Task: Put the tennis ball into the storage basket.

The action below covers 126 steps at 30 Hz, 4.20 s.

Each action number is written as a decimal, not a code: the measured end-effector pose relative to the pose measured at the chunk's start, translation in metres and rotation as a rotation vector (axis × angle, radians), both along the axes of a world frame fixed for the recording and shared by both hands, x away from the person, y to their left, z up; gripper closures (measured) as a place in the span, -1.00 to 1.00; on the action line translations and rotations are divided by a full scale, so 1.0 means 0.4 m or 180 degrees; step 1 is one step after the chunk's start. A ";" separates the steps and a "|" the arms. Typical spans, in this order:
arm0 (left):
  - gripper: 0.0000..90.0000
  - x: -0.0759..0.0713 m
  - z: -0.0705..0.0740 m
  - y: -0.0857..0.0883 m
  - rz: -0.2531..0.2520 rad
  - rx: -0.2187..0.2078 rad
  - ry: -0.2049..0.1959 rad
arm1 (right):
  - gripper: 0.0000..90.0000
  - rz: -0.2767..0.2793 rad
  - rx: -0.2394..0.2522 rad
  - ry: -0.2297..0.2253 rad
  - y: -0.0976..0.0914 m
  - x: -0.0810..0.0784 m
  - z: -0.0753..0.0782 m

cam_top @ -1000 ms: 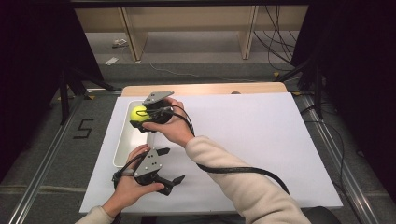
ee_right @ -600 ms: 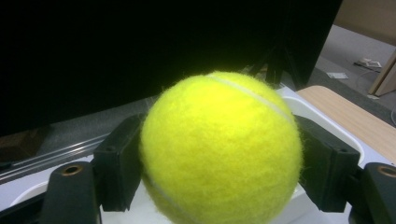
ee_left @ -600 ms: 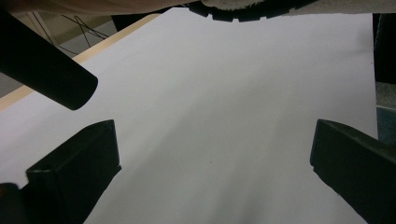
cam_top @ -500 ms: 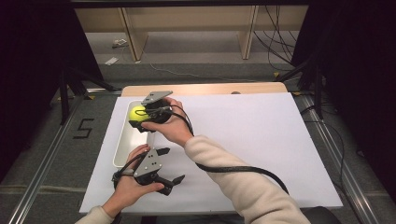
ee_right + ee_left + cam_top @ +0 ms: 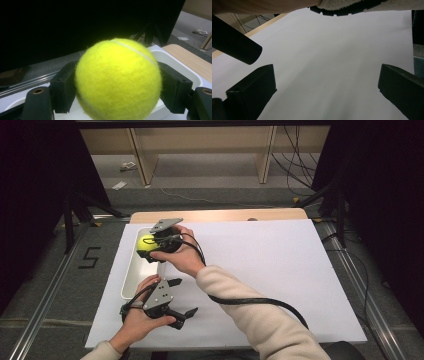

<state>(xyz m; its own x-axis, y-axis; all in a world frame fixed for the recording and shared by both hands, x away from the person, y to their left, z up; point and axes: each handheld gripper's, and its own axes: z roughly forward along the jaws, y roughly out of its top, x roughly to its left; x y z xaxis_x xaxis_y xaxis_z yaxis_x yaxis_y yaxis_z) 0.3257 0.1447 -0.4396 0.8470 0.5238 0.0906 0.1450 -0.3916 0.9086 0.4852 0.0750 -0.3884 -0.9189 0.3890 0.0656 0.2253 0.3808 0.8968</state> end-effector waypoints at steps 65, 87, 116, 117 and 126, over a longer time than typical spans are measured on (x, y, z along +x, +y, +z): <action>-0.98 -0.001 0.001 -0.001 -0.0005 0.0001 0.0000 | -0.43 0.0124 -0.0258 0.0046 0.043 0.007 -0.050; -0.98 -0.001 0.001 -0.001 -0.0012 0.0007 -0.0003 | -0.44 0.0111 -0.0306 0.0027 0.050 0.009 -0.064; -0.98 -0.001 0.000 -0.001 -0.0018 0.0013 0.0005 | -0.60 -0.0124 -0.0175 -0.0023 -0.024 0.013 -0.029; -0.98 -0.001 0.000 -0.001 -0.0016 0.0016 0.0004 | -0.60 -0.0132 -0.0169 -0.0026 -0.028 0.013 -0.030; -0.98 -0.001 0.000 -0.001 -0.0010 0.0012 0.0003 | -0.59 -0.0182 -0.0142 -0.0032 -0.069 0.010 -0.022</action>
